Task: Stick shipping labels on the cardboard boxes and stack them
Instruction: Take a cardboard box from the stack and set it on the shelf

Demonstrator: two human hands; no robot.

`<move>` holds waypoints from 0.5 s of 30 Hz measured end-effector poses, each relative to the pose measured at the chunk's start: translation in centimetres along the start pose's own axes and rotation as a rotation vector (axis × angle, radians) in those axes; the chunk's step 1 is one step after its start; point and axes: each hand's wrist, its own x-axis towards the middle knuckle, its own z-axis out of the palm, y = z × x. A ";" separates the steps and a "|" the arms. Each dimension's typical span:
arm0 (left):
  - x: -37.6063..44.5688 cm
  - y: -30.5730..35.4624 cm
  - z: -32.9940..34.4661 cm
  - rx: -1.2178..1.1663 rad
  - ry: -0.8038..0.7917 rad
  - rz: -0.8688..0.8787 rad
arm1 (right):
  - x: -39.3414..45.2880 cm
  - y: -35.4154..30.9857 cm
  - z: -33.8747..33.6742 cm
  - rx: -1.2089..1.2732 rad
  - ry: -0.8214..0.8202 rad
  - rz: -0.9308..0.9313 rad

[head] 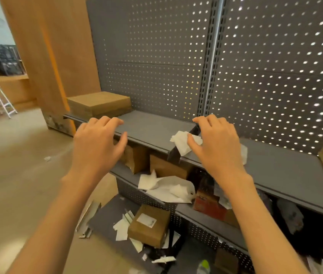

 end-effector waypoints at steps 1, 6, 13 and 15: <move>0.1 -1.9 0.1 0.011 -0.003 -0.012 | 0.6 -1.6 1.1 0.017 -0.002 -0.010; 0.2 -9.7 0.5 0.061 -0.005 -0.051 | 3.1 -8.6 6.3 0.101 -0.035 -0.068; 1.2 -17.4 2.2 0.141 -0.006 -0.121 | 7.3 -15.5 11.6 0.163 -0.018 -0.158; 1.5 -19.0 3.1 0.143 -0.001 -0.136 | 8.4 -16.9 13.3 0.188 -0.020 -0.173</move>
